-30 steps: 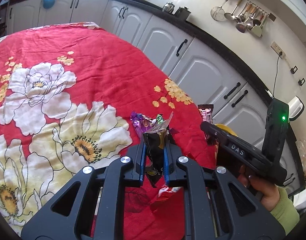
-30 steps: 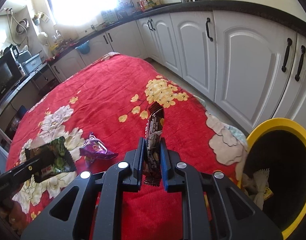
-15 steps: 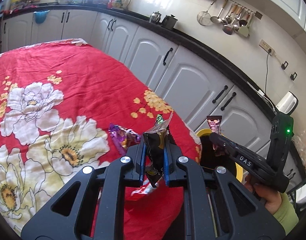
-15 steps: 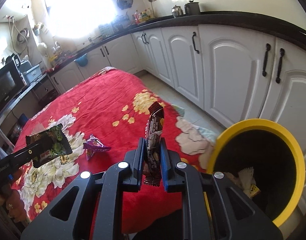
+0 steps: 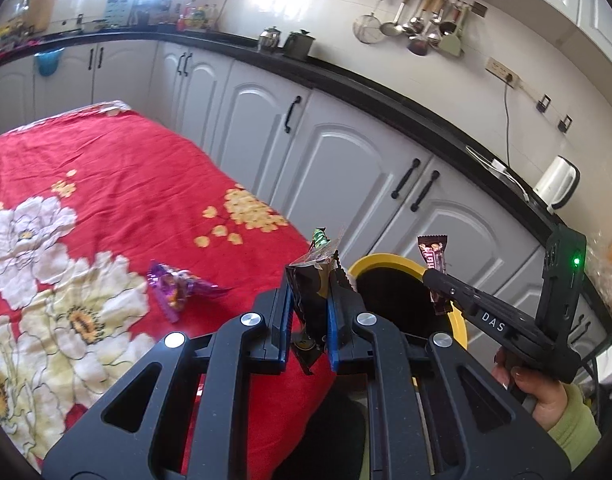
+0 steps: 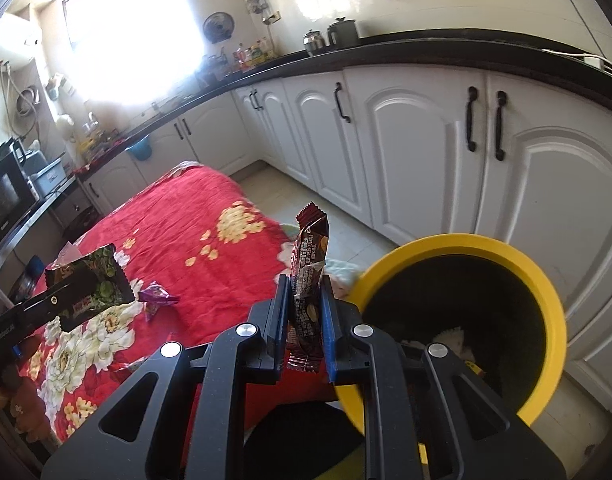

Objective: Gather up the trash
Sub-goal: 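Carry the snack bag and chocolate bar over the yellow bin with both grippers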

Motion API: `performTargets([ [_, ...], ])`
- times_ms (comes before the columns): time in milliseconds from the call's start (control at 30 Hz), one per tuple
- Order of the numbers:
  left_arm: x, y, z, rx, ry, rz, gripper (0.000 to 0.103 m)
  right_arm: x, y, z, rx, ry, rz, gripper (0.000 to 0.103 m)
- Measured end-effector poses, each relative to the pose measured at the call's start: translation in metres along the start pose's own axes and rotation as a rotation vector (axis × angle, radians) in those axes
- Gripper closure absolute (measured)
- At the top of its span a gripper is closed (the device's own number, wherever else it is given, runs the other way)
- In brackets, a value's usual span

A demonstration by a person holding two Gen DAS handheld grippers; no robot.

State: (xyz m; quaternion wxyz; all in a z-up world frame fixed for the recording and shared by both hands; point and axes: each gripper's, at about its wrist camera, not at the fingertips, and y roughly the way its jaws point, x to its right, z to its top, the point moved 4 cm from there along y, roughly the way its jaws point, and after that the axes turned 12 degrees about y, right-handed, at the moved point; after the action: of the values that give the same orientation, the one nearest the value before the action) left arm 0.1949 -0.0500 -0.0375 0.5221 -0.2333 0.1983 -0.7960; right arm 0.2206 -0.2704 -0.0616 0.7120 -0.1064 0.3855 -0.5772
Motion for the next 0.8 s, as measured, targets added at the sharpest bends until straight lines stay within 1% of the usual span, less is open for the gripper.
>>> performTargets([
  [367, 0.036, 0.020, 0.007, -0.011, 0.045, -0.042, 0.094, 0.036, -0.015, 0.006, 0.028, 0.030, -0.036, 0.088],
  [800, 0.076, 0.054, 0.006, -0.042, 0.096, -0.078, 0.094, 0.086, -0.019, -0.002, 0.025, 0.075, -0.098, 0.088],
])
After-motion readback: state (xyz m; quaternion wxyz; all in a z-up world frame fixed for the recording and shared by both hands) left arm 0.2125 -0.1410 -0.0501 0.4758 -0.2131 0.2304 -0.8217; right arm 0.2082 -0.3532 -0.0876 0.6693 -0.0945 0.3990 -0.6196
